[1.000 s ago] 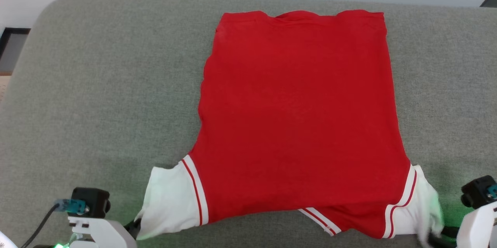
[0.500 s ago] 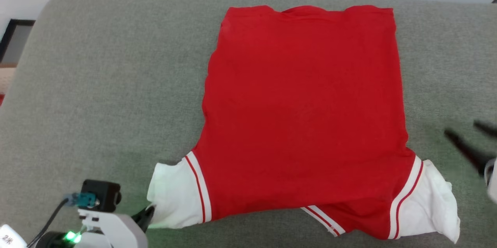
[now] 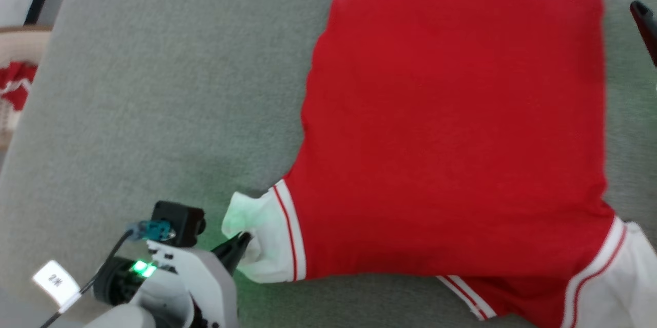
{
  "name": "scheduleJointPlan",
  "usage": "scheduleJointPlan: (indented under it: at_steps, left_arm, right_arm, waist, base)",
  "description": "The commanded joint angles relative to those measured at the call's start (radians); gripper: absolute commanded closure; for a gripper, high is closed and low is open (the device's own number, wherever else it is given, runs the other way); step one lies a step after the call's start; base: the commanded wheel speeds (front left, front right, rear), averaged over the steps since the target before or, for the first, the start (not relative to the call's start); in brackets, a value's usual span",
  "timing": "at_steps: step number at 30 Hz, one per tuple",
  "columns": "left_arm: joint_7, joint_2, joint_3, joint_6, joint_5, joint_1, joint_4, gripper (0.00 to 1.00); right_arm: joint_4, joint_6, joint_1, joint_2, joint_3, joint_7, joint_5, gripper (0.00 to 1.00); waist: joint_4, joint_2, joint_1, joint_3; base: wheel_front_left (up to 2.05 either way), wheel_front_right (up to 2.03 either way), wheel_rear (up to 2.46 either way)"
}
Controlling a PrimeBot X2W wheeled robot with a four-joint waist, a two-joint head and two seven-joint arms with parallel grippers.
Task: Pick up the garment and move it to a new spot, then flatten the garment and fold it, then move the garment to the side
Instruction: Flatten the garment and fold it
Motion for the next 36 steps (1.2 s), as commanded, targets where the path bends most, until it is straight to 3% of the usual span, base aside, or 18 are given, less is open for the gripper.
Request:
scheduleJointPlan:
  at_steps: [1,11,20,21,22,29,36]
  left_arm:
    - [-0.001,-0.014,-0.004,-0.013,0.009,-0.021,0.009,1.00]
    - [-0.004,-0.120,-0.057,-0.098,0.039,-0.111,0.100,1.00]
    - [-0.017,-0.162,-0.070,-0.141,0.035,-0.140,0.177,1.00]
    - [-0.020,-0.165,-0.070,-0.144,0.033,-0.140,0.184,1.00]
    - [-0.022,-0.167,-0.070,-0.148,0.031,-0.140,0.191,1.00]
    - [-0.039,-0.163,-0.059,-0.153,0.019,-0.131,0.230,1.00]
    - [-0.057,-0.129,-0.039,-0.142,0.018,-0.112,0.238,1.00]
  right_arm:
    - [0.053,-0.002,-0.043,0.001,0.010,0.005,-0.011,0.00]
    - [0.420,-0.002,-0.275,0.005,0.061,0.097,-0.044,0.00]
    - [0.663,-0.002,-0.312,0.023,0.077,0.239,-0.090,0.00]
    - [0.685,-0.002,-0.311,0.027,0.079,0.255,-0.095,0.62]
    - [0.704,-0.002,-0.313,0.026,0.080,0.269,-0.100,1.00]
    - [0.761,-0.002,-0.327,0.025,0.077,0.278,-0.130,1.00]
    - [0.650,-0.001,-0.260,0.048,0.175,0.340,-0.037,1.00]
  waist:
    - [0.070,0.0000,0.0000,0.067]
    - [0.178,0.0000,0.0000,0.141]
    - [0.210,0.0000,0.0000,0.158]
    - [0.211,0.0000,0.0000,0.158]
    - [0.211,0.0000,0.0000,0.157]
    - [0.184,0.0000,0.0000,0.129]
    - [0.113,0.0000,0.0000,0.059]
  base:
    - [0.00,0.00,0.00]
    - [0.00,0.00,0.00]
    - [0.00,0.00,0.00]
    - [0.00,0.00,0.00]
    - [0.00,0.00,0.00]
    - [0.00,0.00,0.00]
    - [0.00,0.00,0.00]
